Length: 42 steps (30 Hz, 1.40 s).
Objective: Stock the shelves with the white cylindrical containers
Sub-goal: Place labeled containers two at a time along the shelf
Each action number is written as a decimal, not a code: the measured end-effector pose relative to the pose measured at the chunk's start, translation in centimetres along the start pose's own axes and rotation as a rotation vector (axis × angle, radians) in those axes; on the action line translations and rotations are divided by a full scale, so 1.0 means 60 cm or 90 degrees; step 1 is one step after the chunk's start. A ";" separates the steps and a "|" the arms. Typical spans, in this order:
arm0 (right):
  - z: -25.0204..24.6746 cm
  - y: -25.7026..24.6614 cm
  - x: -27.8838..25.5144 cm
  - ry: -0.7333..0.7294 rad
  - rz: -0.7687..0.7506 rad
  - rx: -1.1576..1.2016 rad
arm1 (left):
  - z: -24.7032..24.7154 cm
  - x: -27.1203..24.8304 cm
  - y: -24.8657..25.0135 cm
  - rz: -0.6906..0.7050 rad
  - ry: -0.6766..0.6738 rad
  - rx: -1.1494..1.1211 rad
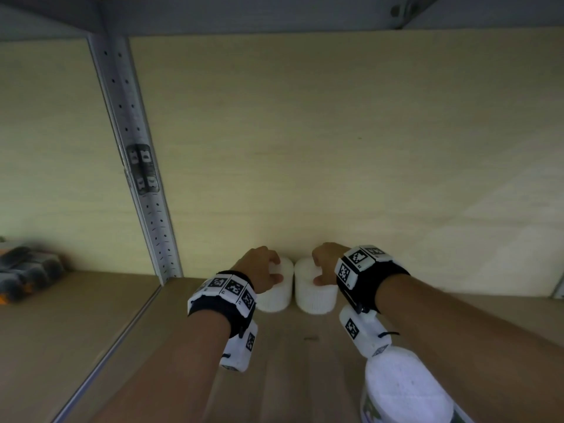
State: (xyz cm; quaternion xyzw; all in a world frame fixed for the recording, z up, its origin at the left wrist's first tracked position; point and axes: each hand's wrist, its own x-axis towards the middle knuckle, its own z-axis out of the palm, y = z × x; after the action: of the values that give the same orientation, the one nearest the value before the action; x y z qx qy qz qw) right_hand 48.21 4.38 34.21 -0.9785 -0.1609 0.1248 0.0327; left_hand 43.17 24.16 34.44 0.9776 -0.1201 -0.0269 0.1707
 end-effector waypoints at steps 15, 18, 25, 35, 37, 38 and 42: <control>-0.029 -0.041 -0.056 -0.001 0.030 -0.043 | 0.006 0.001 -0.005 -0.002 0.007 -0.017; -0.031 -0.043 -0.062 0.010 0.013 -0.054 | 0.007 0.002 -0.007 -0.002 0.014 -0.018; -0.036 -0.052 -0.066 0.083 0.019 -0.013 | 0.011 0.004 -0.011 -0.003 0.013 -0.032; -0.027 -0.054 -0.059 0.002 0.028 -0.056 | 0.014 0.007 -0.015 0.001 0.012 -0.035; -0.026 -0.054 -0.058 -0.001 0.034 -0.042 | 0.015 0.008 -0.016 0.003 0.013 -0.033; -0.026 -0.055 -0.060 -0.004 0.034 -0.038 | 0.015 0.008 -0.016 0.003 0.014 -0.034; -0.030 -0.061 -0.065 -0.002 0.032 -0.054 | 0.015 0.007 -0.015 0.002 0.017 -0.034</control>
State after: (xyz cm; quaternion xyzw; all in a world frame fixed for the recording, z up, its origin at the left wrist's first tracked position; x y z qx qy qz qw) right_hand 43.95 6.55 37.22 -0.9826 -0.1413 0.1200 -0.0122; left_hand 43.68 24.56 33.29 0.9728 -0.1186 -0.0171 0.1982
